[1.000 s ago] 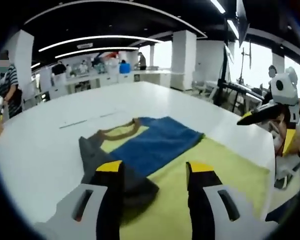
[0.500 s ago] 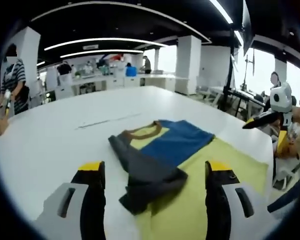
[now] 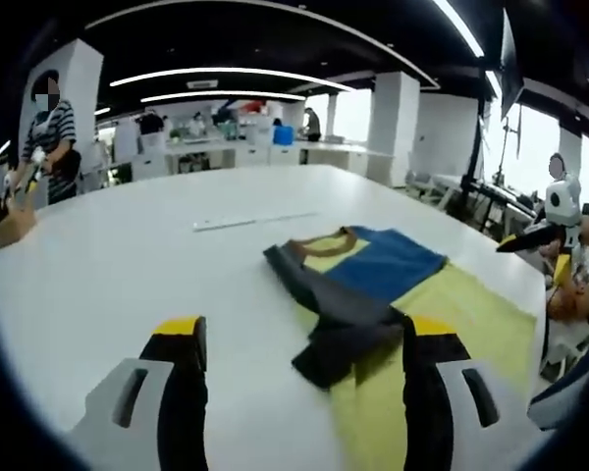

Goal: Fold the garment on the visible template until the final outline fits inside the template.

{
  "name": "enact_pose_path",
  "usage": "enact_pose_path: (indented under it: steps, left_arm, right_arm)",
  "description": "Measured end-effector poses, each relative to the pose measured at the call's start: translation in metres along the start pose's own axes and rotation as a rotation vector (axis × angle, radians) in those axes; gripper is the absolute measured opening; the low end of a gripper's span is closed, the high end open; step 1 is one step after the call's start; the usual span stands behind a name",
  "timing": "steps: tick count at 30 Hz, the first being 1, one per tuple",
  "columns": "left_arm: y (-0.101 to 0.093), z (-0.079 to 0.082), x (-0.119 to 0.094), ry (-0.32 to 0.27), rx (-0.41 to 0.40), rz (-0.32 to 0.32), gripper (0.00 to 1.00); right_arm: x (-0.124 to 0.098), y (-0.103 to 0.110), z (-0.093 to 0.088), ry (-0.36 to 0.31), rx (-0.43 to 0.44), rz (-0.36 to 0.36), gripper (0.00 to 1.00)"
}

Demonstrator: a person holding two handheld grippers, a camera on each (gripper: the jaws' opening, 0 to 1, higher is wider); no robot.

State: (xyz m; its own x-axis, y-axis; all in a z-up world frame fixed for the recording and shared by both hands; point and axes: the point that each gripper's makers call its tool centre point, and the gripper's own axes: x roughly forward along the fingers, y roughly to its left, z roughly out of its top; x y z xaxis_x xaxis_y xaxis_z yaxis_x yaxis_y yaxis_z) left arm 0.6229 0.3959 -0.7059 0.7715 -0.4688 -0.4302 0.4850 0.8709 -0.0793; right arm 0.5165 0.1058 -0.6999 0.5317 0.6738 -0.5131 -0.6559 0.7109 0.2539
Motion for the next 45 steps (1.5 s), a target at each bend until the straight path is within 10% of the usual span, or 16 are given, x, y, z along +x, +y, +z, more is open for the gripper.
enact_pose_path:
  steps: [12, 45]
  left_arm:
    - [0.029, -0.024, 0.000, 0.035, 0.022, 0.052, 0.61]
    - [0.009, -0.056, 0.039, 0.163, 0.153, -0.046, 0.25]
  right_arm:
    - [0.001, 0.000, -0.001, 0.007, 0.008, -0.007, 0.98]
    - [0.000, 0.002, 0.001, 0.003, -0.025, 0.000, 0.99]
